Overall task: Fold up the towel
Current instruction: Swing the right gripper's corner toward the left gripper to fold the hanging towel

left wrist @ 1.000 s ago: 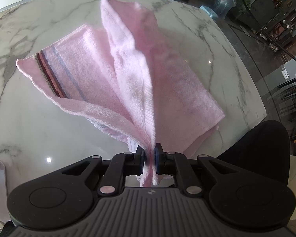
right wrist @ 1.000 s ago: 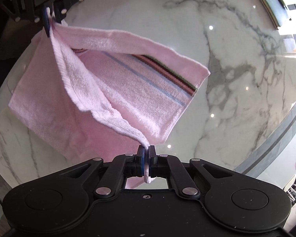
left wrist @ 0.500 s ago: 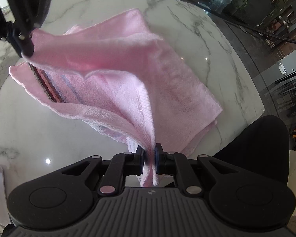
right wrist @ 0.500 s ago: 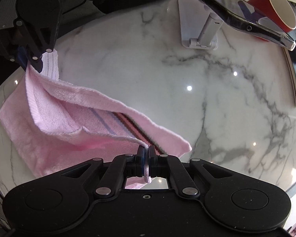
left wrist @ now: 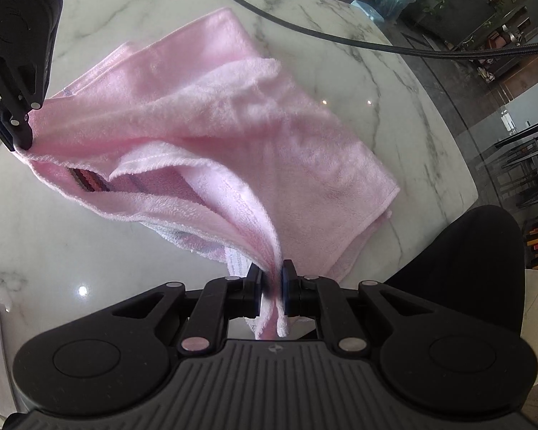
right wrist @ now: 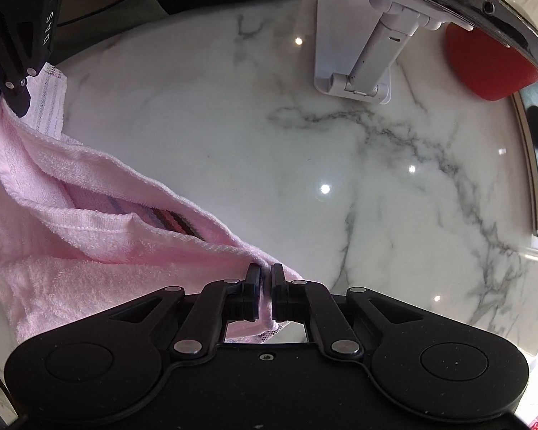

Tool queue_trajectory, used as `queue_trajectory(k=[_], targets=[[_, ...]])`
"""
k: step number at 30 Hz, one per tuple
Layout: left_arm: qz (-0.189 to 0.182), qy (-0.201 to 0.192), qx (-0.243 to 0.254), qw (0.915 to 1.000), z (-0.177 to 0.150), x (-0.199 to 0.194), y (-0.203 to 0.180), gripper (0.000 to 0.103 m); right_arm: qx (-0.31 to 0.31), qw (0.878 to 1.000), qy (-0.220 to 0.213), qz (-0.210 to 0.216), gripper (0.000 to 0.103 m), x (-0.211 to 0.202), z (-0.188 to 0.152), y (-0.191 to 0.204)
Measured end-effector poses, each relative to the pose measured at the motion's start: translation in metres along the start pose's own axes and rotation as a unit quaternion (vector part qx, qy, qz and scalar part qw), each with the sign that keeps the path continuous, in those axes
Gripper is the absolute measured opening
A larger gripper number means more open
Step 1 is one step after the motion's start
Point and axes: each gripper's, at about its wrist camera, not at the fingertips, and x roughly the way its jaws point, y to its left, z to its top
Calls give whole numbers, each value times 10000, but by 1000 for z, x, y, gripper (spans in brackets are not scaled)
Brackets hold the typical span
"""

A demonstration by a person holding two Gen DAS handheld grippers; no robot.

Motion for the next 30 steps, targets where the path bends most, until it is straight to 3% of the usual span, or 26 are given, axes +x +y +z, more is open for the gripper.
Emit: queue_trajectory(k=[3,17,30], targets=[[10,21,6,10000,1,2,-1,9,-48,9998,-34,-175,43,-3,-3,2],[28,5,-207,9998,1,-2,11,9,-939,9951,228,189,44,19,-4,3],[37,-5,-302,9995,2,-3,14,9,-1191,9923,191,286,44,27,-5,3]])
